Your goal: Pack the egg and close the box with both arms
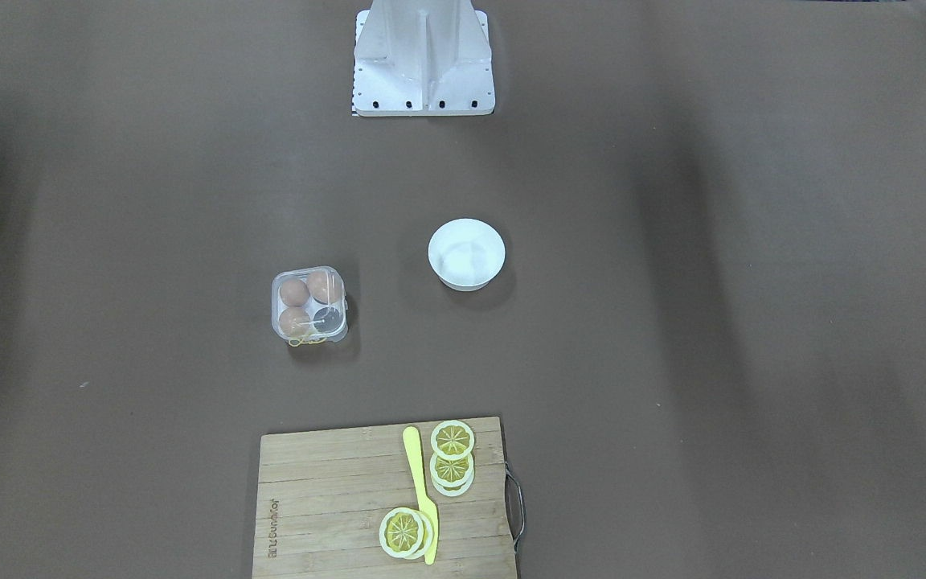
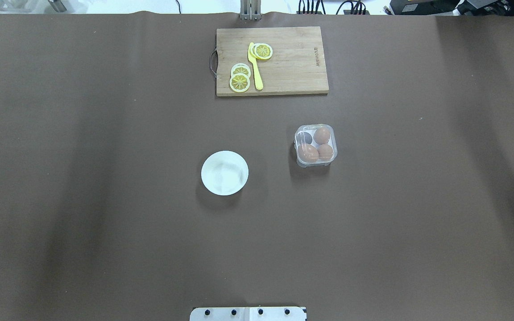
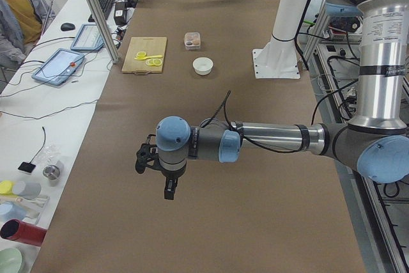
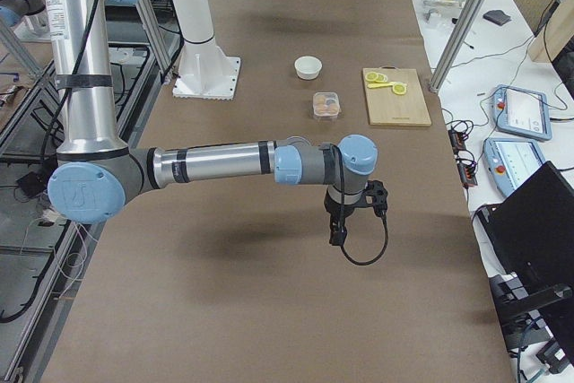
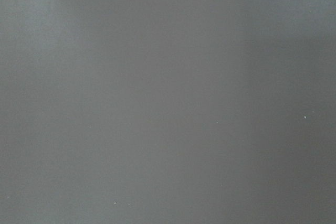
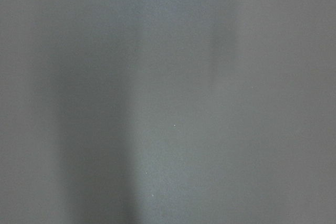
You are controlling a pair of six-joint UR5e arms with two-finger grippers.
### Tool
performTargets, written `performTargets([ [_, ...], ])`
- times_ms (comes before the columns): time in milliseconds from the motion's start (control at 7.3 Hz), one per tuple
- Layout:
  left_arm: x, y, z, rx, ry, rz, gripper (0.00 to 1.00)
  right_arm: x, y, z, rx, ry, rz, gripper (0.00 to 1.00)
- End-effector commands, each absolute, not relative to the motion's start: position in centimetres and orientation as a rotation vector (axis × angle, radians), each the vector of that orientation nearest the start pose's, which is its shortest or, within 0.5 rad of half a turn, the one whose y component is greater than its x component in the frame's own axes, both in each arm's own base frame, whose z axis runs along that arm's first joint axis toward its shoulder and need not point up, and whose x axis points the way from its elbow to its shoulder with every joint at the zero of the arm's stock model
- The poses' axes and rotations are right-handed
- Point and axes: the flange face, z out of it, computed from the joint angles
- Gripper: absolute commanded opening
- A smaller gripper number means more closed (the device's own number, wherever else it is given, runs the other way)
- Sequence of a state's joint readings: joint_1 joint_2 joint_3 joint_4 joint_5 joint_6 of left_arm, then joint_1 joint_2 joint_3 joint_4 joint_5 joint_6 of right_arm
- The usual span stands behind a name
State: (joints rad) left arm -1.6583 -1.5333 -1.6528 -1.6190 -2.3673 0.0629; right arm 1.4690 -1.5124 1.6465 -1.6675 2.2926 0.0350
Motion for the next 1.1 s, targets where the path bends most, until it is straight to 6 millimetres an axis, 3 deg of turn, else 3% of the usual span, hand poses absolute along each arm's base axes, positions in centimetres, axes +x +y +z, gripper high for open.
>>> performTargets([
  [0,-10.3,-47.1,63.1,0.145,0.790,0.015,0.98,1.5,-52.3,60.3,-0.009,-0.724,-0.079,1.00],
  [411,-10.6,-47.0,64.3,0.129,0.756,0.012,0.98,1.4,-52.3,60.1,-0.006,-0.727,-0.078,1.00],
  [958,-10.6,-47.4,62.9,0.154,0.757,0.019,0.98,1.4,-52.3,60.4,-0.016,-0.728,-0.067,1.00],
])
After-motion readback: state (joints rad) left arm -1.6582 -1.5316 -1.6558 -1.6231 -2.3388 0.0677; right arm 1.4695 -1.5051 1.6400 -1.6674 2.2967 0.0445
